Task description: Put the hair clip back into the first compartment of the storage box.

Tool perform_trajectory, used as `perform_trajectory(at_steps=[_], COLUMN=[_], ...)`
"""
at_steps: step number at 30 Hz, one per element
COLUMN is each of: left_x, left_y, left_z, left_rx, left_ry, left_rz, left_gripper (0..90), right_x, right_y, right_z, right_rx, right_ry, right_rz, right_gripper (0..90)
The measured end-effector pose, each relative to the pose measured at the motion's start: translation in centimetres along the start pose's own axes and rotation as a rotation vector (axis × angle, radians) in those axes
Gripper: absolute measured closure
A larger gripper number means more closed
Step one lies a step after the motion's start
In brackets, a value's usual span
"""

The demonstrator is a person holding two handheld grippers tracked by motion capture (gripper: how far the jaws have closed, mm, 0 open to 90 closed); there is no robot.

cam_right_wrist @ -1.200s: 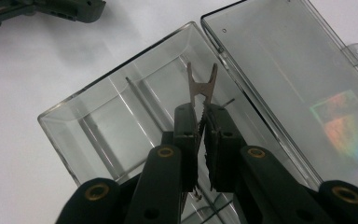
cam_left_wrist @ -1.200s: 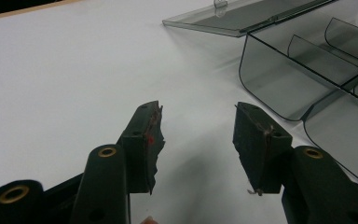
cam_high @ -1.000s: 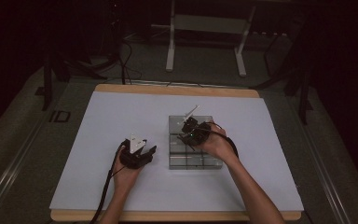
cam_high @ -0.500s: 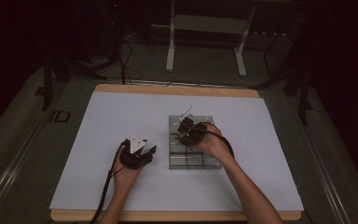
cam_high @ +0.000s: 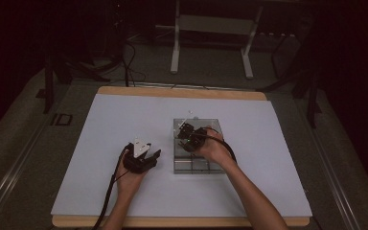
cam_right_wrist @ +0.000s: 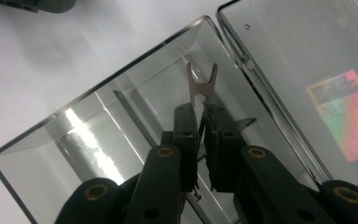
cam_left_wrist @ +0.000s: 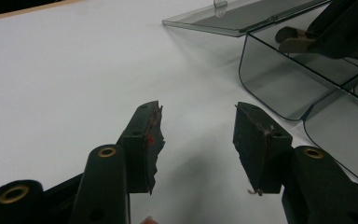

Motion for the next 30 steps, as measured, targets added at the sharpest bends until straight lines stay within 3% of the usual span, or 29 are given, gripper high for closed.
perform_trajectory(at_steps=[9, 20, 30], left_x=[0.0, 0.0, 0.0], left_y=[0.0, 0.0, 0.0], left_z=[0.0, 0.0, 0.0], left_rx=[0.001, 0.000, 0.000], left_ry=[0.001, 0.002, 0.001], left_rz=[-0.002, -0.003, -0.002], left_gripper=[51.5, 51.4, 51.2], right_x=[-0.2, 0.4, 1.3], right_y=[0.7, 0.0, -0.7], right_z=[0.1, 1.4, 2.7], right_rx=[0.027, 0.061, 0.105], right_ry=[0.021, 0.036, 0.019], right_rz=[-0.016, -0.032, -0.039], right_gripper=[77.7, 73.9, 69.9])
Point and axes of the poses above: each handheld gripper's, and its own axes: z roughly backward along the jaws, y roughly out of its top, x roughly to its right, the point moved 9 cm from there along -z, roughly forward along the jaws, and after that the axes turned 8 degrees about -z, right-handed, at the moved point
